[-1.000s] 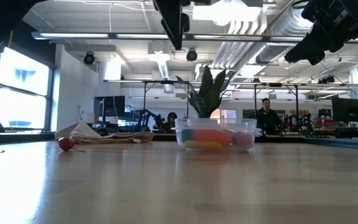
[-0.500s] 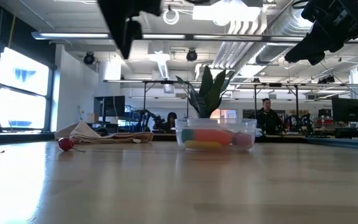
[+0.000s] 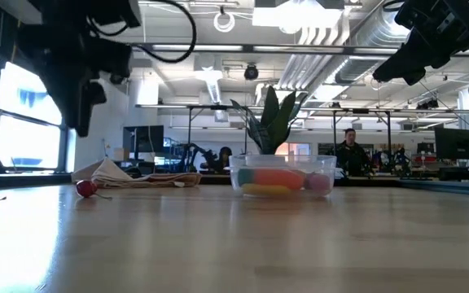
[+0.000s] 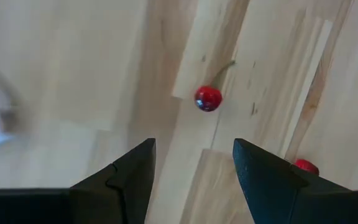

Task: Pick and placing Produce into tupperware
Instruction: Put the top cherry into the transparent bin

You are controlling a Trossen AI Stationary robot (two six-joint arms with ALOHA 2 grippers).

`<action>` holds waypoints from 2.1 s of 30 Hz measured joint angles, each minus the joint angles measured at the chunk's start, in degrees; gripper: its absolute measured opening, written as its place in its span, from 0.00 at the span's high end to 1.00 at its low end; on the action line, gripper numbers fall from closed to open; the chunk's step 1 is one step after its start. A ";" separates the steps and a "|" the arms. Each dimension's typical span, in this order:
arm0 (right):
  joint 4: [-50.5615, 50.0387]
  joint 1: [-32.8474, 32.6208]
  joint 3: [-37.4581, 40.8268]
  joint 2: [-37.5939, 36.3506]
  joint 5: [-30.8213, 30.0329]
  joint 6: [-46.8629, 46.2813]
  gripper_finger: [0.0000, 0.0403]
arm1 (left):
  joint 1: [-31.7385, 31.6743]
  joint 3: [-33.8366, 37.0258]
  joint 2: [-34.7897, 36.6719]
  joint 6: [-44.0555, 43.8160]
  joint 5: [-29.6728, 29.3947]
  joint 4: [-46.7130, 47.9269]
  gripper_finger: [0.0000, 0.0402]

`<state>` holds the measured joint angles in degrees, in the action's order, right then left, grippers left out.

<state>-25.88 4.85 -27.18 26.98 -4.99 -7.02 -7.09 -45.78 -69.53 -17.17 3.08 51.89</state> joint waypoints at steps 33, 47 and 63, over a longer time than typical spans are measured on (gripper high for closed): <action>0.00 0.00 0.00 0.00 0.02 0.00 0.91 | 17.58 6.12 -9.04 9.28 -14.56 -17.33 0.49; 0.01 0.02 0.00 0.00 0.02 0.00 0.91 | 11.81 6.12 -14.86 11.73 -13.39 -18.89 0.48; 0.02 0.02 0.00 -0.02 0.02 0.00 0.91 | 10.73 6.12 -15.16 13.06 -9.95 -21.85 0.48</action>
<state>-25.87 4.86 -27.18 26.96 -4.97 -7.03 3.64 -39.66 -84.68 -4.10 -6.87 30.04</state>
